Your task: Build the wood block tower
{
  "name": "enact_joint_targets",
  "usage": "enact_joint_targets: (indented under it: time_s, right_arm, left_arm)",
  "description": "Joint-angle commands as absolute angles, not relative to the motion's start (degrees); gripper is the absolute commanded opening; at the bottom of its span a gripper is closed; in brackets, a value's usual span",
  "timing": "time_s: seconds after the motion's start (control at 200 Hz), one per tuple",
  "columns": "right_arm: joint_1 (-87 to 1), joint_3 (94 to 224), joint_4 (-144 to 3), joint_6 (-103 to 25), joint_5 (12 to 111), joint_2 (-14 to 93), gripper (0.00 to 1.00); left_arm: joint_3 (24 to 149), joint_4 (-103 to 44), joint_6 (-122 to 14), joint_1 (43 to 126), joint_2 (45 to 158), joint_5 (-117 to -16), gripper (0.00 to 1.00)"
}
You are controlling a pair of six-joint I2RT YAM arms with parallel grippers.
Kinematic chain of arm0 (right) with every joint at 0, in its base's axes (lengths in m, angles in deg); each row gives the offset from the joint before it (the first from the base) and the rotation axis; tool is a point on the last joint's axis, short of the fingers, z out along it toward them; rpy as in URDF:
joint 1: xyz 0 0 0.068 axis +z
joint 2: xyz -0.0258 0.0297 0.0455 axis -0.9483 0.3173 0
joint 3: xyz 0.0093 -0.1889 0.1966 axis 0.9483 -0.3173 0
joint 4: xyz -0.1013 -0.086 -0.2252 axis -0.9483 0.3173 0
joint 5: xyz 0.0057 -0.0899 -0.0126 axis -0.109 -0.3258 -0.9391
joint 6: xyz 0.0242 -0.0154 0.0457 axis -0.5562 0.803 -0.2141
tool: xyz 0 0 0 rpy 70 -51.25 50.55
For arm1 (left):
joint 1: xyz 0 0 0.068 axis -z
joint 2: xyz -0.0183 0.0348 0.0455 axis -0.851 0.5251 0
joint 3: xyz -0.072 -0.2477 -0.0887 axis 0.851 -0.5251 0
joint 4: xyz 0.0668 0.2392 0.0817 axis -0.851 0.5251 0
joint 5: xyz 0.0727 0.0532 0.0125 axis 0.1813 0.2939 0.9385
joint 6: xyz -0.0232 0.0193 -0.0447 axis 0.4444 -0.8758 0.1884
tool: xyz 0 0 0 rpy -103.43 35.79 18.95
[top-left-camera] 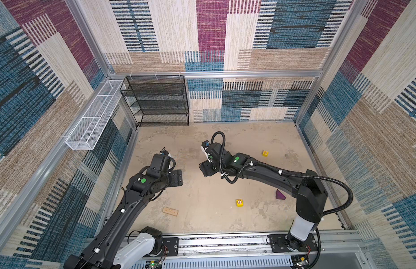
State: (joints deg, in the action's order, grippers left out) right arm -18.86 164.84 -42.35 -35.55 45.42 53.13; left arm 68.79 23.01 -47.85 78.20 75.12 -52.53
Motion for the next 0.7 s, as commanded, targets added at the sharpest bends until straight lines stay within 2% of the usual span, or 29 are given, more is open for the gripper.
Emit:
enact_joint_targets:
  time_s: [0.0, 0.255, 0.696]
  right_arm:
    - [-18.0, 163.9, -49.8, -34.9, 51.0, 52.5, 0.80]
    - [-13.7, 164.7, -50.6, -33.4, 50.1, 53.6, 0.81]
    - [-6.8, 166.9, -48.9, -32.5, 50.8, 59.5, 0.81]
  left_arm:
    - [68.2, 24.5, -41.4, 78.0, 73.2, -52.0, 0.85]
    - [67.1, 27.0, -38.2, 77.8, 70.7, -55.0, 0.86]
    - [65.1, 31.7, -39.0, 77.7, 62.3, -48.4, 0.87]
